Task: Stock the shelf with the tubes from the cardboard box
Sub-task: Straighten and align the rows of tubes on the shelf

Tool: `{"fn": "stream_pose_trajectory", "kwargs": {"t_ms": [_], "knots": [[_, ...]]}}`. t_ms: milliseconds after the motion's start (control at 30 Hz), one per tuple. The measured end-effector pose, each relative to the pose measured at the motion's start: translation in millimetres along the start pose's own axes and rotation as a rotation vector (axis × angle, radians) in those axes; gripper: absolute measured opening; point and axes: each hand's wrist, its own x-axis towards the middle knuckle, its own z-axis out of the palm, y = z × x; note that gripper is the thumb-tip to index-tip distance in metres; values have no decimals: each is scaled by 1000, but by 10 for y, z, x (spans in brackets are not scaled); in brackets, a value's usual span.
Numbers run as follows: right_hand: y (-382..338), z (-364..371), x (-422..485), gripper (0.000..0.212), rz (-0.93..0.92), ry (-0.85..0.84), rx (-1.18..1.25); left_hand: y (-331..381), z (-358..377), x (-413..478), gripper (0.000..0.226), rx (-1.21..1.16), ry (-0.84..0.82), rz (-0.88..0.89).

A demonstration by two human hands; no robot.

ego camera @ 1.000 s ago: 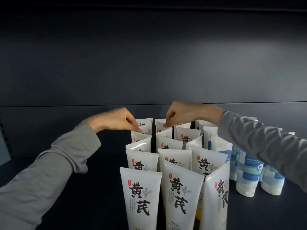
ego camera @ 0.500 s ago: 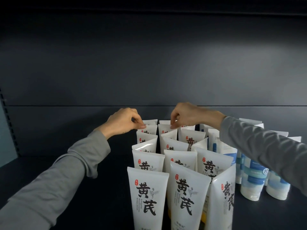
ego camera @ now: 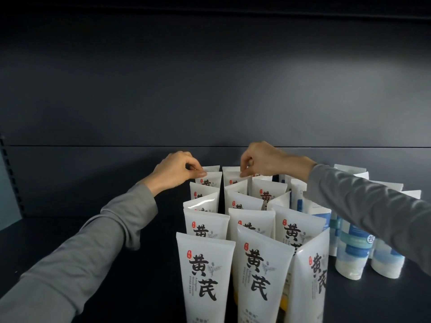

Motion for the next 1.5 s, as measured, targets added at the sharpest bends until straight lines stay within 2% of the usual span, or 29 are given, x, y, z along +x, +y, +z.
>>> {"fn": "stream_pose_trajectory", "kwargs": {"t_ms": [500,767,933,1167,1500], "knots": [[291,-202,-82,18,42,8,111,22,-30,8,13,-40,-15,-5],[522,-276,-282,11,38,-138,81,100,4,61,8,-88,-19,49],[535,-222,-295,15,30,-109,66,167,68,106,16,-73,-87,49],[542,-217,-287,10,37,-97,110,195,58,168,15,-113,-119,56],[615,-213,-290,7,53,-96,70,180,90,194,13,-120,-107,46]]}}
